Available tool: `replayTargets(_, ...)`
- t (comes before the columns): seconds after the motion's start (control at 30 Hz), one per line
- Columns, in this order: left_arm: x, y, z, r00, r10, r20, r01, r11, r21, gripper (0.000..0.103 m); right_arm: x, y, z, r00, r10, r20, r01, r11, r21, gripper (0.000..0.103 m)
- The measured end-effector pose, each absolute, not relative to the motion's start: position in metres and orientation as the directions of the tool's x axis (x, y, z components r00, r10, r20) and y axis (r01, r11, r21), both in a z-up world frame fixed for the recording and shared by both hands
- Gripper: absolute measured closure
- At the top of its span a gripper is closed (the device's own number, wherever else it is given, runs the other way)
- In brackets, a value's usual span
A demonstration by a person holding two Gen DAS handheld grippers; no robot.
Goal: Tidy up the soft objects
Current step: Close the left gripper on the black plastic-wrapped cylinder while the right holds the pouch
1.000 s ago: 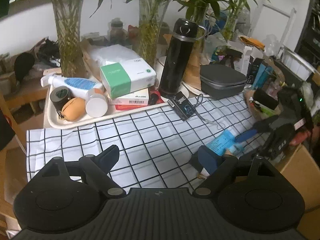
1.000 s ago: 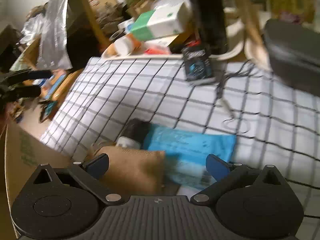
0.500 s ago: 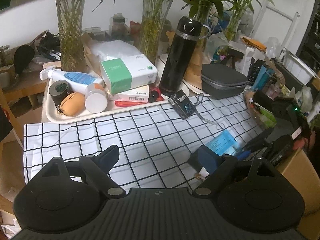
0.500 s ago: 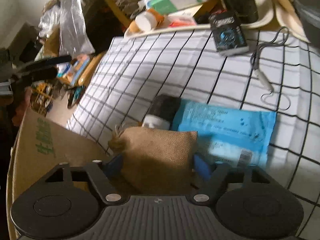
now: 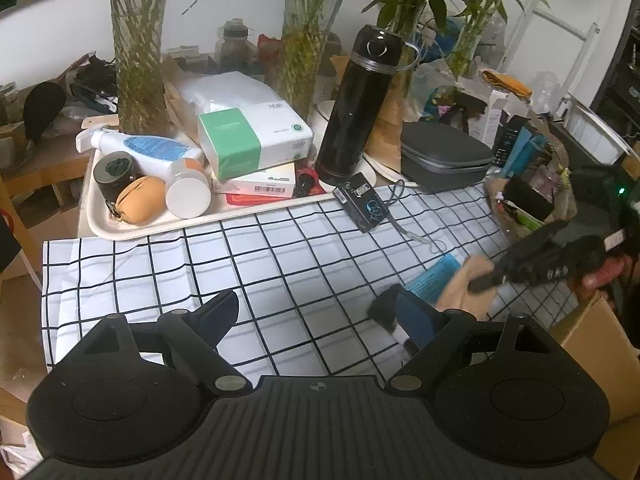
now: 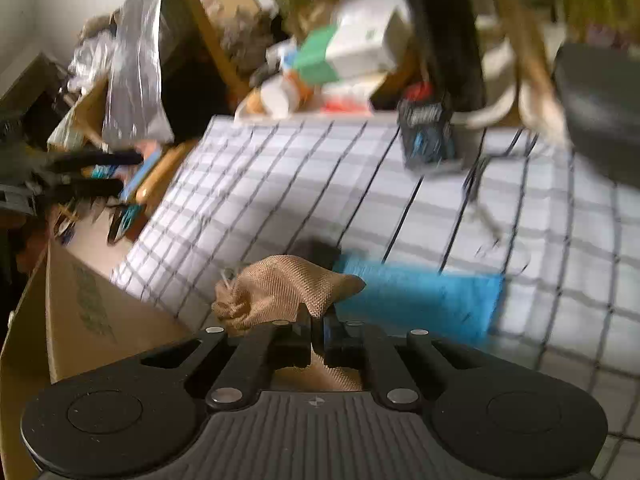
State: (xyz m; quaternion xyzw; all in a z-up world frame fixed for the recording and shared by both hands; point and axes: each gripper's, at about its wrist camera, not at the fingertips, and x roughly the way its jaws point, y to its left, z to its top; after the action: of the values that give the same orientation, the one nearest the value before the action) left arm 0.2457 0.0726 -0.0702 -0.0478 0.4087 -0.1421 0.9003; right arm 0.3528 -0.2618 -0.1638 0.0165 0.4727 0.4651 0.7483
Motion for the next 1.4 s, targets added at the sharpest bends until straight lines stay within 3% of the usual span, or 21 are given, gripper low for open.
replayTargets(0.5, 0.247, 0.074, -0.069, 0.584, -0.303, -0.753, 0.210, 0.953, -0.220, 0.016, 0.342, -0.289, -0.111, 0.377, 0.684, -0.624, -0.644, 0.678, 0.355, 0.096)
replayTargets(0.77, 0.246, 0.049, -0.033, 0.625, -0.240, -0.743, 0.160, 0.971, -0.179, 0.016, 0.327, -0.302, -0.089, 0.490, 0.620, -0.613, -0.597, 0.751, 0.283, 0.096)
replayTargets(1.0, 0.280, 0.020, -0.030, 0.496, -0.248, -0.832, 0.072, 0.967, -0.245, 0.016, 0.314, -0.320, -0.078, 0.546, 0.593, -0.592, -0.569, 0.781, 0.257, 0.096)
replayTargets(1.23, 0.318, -0.007, -0.065, 0.271, -0.313, -0.910, -0.031, 0.942, -0.333, 0.017, 0.312, -0.344, -0.074, 0.578, 0.577, -0.577, -0.525, 0.804, 0.279, 0.096)
replayTargets(1.4, 0.338, -0.029, -0.095, 0.173, -0.283, -0.943, -0.054, 0.954, -0.296, 0.018, 0.312, -0.360, -0.072, 0.594, 0.574, -0.563, -0.510, 0.811, 0.288, 0.096)
